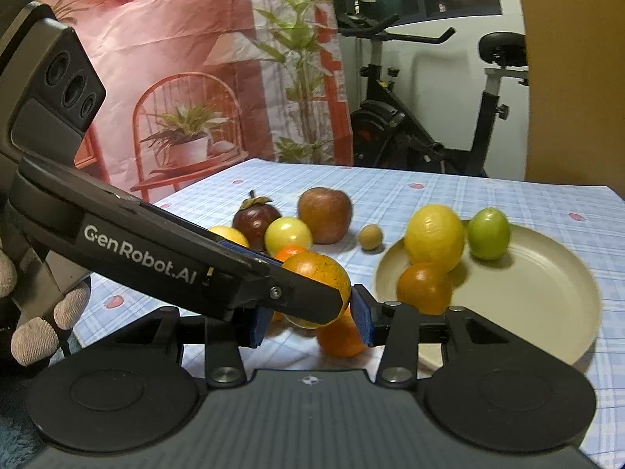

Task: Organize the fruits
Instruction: 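Carry the second brownish orange onto the plate and open the left gripper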

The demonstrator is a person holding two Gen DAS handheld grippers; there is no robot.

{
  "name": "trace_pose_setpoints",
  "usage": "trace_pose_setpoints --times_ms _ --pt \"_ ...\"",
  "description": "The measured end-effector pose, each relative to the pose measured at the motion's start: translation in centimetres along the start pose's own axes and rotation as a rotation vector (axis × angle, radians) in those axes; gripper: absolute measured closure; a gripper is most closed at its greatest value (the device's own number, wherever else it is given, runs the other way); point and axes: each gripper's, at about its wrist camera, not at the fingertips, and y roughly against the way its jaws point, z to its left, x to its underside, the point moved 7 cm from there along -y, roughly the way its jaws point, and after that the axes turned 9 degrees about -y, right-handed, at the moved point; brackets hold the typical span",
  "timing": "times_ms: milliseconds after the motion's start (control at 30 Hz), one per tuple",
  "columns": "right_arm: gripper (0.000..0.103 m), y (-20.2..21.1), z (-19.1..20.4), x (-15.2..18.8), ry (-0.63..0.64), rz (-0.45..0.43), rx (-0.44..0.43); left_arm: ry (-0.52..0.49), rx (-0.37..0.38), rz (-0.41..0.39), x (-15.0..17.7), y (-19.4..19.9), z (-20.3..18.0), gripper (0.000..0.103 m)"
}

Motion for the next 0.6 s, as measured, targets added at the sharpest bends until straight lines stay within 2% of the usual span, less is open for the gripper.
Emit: trace_pose_setpoints --times_ms 233,600 --pt "0.057 0.7 -1.7 -0.6 -0.049 -0.028 0.055 -0.028 0.035 0.015 -1.5 -2.0 -1.1 0.058" --pt "0.057 1.9 -5.3 -0.8 -0.147 -0.040 0.190 -0.070 0.072 0.064 -2.7 -6.2 -3.4 0.058"
